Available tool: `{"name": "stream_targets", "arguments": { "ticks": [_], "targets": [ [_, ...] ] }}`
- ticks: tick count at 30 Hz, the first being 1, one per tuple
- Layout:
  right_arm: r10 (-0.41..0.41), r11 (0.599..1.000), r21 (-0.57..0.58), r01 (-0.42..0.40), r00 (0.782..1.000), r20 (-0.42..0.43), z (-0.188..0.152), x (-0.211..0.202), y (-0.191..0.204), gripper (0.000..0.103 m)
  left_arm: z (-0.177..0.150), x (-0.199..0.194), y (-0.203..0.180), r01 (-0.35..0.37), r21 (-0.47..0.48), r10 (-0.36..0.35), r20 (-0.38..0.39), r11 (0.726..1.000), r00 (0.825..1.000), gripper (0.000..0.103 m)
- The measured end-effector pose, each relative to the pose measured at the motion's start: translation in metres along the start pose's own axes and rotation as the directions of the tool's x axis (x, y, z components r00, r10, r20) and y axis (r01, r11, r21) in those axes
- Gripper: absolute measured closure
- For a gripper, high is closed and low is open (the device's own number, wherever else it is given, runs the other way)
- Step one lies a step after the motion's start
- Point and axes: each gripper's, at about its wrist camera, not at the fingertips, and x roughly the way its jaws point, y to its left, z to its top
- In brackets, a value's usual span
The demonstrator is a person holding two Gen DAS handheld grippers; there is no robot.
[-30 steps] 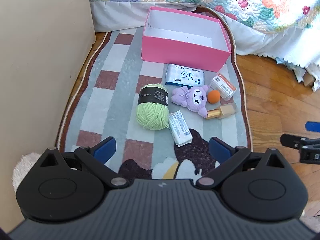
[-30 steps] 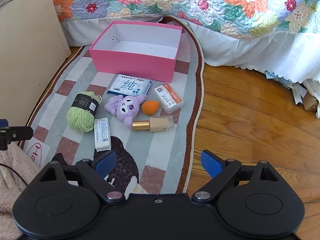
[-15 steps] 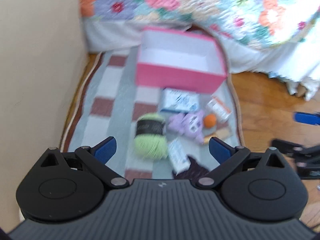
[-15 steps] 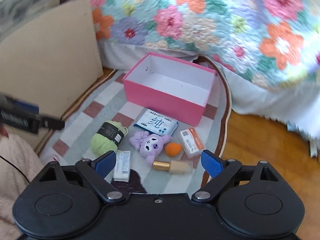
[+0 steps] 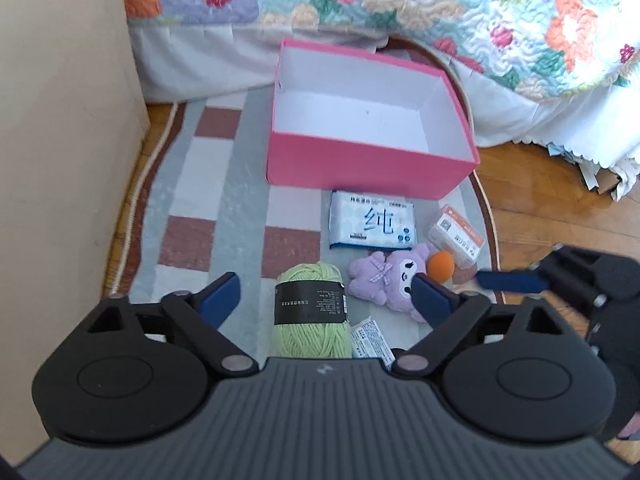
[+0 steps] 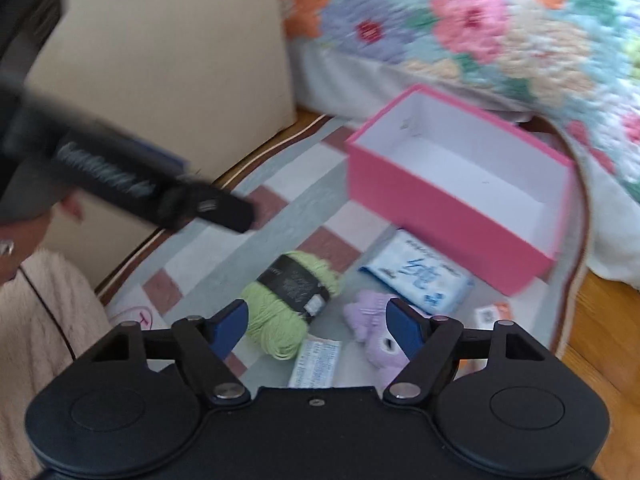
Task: Organize objects
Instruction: 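Reach the left tool down and grasp the green yarn ball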
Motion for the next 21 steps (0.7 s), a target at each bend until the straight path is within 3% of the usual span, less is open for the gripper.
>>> {"name": "stream_targets", "arguments": {
  "ticks": [2,6,10,14,19,21],
  "targets": [
    [0.064,0.998,0.018,-0.063,0.997,-0.042,0.002,0.016,0.002,0.025,0.002,0.018,0.004,0.008,0.013,-0.008,-0.031,1.0,0.999,0.03],
    [0.14,0.99,0.046,-0.136,0.984,-0.11,0.006,0.049,0.008,0.026,-0.001,0.051,0.016,0.01,0.008,-0.009,-0.078,1.0,0.997,0.038],
    [0.12,0.991,0.071,-0.112,0.985,-0.125,0.004,0.08,0.01,0.027,-0.008,0.08,0.033,0.061,-0.048,-0.066,-0.109,0.997,0.992,0.045],
    [0.152,0.982,0.133,-0.134,0.978,-0.141,-0.003,0.109,0.006,0.037,-0.017,0.099,0.046,0.084,-0.089,-0.093,-0.112,0.993,0.989,0.051],
    [0.14,0.97,0.216,-0.11,0.982,-0.13,-0.013,0.122,0.003,0.037,-0.03,0.109,0.065,0.136,-0.169,-0.153,-0.094,0.976,0.984,0.052],
    [0.108,0.972,0.222,-0.078,0.986,-0.125,-0.019,0.122,0.003,0.031,-0.037,0.112,0.071,0.155,-0.189,-0.174,-0.09,0.97,0.981,0.052]
  ]
}}
